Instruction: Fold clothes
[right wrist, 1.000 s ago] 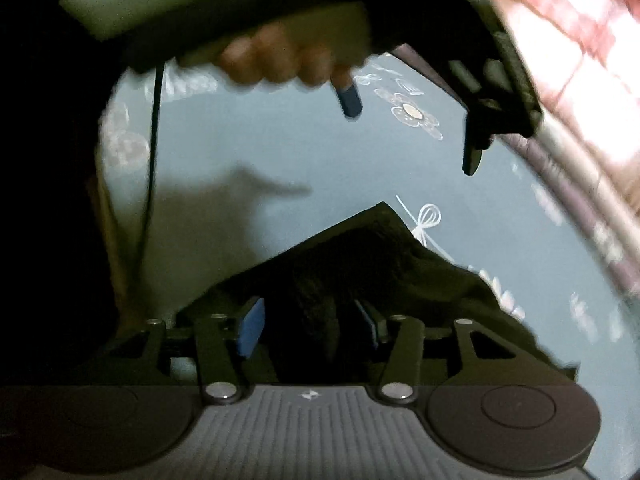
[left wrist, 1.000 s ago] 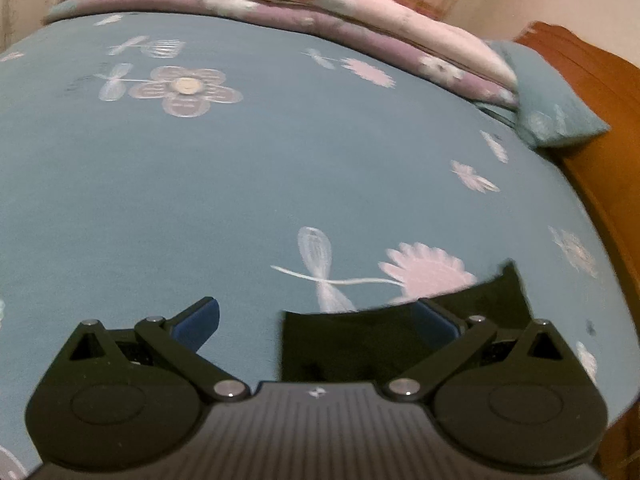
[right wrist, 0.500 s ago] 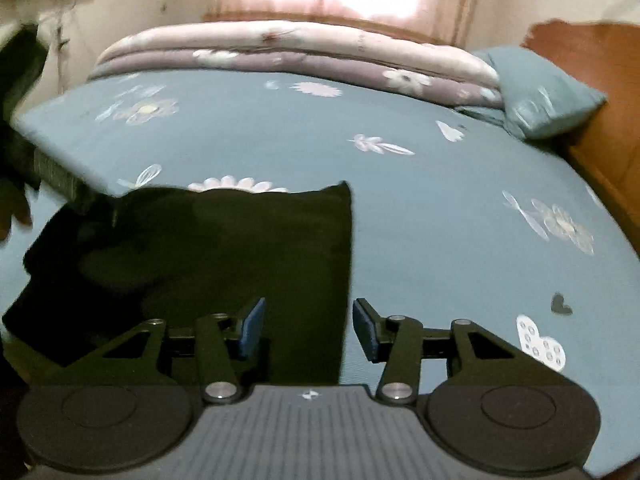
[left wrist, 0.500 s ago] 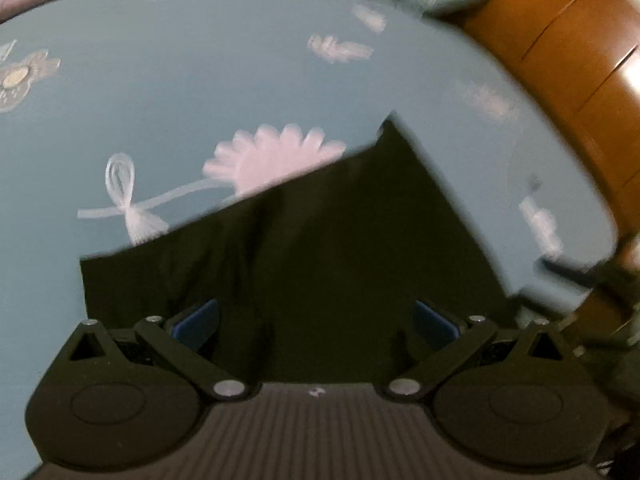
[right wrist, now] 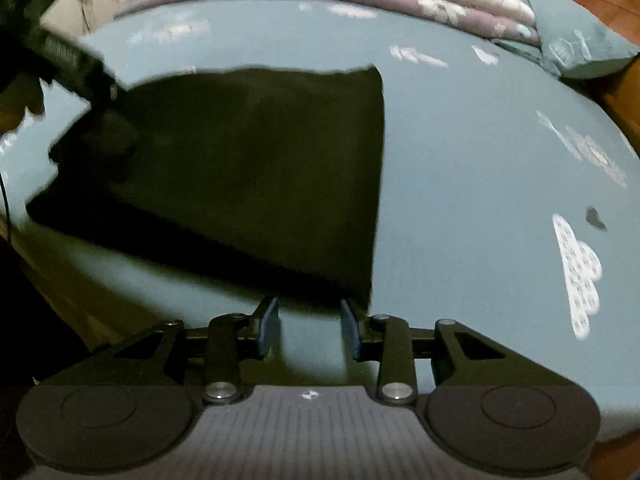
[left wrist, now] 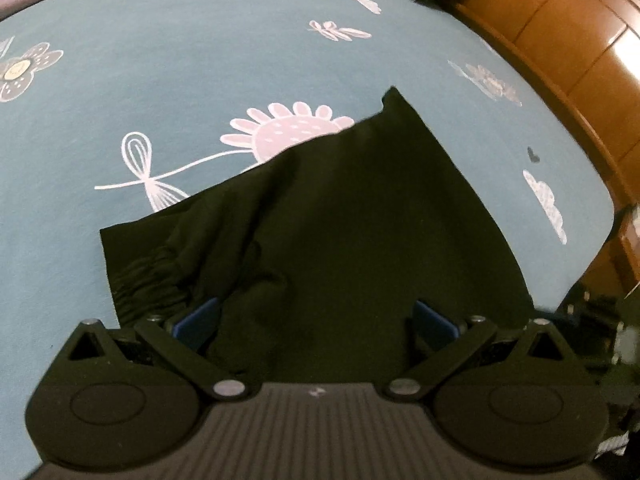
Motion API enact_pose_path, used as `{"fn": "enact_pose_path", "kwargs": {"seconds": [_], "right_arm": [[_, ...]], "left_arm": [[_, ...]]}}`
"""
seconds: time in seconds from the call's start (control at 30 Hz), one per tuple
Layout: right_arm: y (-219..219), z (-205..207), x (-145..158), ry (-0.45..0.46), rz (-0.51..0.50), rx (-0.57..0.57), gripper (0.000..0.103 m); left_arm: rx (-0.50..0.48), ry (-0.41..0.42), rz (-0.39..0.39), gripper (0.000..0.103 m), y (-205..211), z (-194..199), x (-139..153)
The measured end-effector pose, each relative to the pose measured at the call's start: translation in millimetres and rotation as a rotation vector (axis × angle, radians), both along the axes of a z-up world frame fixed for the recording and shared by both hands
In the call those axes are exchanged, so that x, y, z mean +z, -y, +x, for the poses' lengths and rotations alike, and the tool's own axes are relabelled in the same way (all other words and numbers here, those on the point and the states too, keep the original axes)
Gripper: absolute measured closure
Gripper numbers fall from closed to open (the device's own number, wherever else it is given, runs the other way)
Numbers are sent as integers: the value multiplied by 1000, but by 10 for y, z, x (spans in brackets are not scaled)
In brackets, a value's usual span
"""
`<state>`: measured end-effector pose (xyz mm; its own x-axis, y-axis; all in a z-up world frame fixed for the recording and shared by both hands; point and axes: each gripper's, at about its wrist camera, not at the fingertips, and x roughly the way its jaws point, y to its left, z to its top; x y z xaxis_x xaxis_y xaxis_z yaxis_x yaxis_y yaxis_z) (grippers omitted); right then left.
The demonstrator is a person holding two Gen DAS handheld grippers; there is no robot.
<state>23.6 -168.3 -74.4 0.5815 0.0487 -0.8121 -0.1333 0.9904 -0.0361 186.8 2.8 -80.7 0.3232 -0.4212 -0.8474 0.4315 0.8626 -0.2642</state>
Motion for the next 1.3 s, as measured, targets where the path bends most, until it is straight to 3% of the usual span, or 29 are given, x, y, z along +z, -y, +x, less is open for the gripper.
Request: {"fn": "enact_pose_path", "kwargs": {"seconds": [0.1, 0.4, 0.5, 0.6, 0.73, 1.07, 1.2, 1.3], "right_arm": [[59, -83, 27, 24, 6, -45, 62], [-72, 24, -54, 109, -156, -70, 52], [-51, 83, -27, 139, -158, -96, 52], [57, 57, 34, 154, -123, -143, 44], [121, -8, 80, 155, -111, -173, 44], [-366, -45, -134, 155, -377, 14, 42], [-443, -17, -162, 174, -443, 37, 36], [-421, 25, -200, 189, -525, -6, 36]], "left_arm": [[12, -9, -16, 1, -15, 36, -1], [53, -8, -15, 1, 73, 110, 41], [54, -12, -25, 1, 80, 134, 43], [54, -16, -34, 1, 87, 158, 45], [57, -24, -46, 1, 82, 190, 35], [63, -44, -84, 1, 23, 231, 14], [59, -41, -81, 1, 15, 218, 16], [58, -45, -76, 1, 14, 227, -1]]}}
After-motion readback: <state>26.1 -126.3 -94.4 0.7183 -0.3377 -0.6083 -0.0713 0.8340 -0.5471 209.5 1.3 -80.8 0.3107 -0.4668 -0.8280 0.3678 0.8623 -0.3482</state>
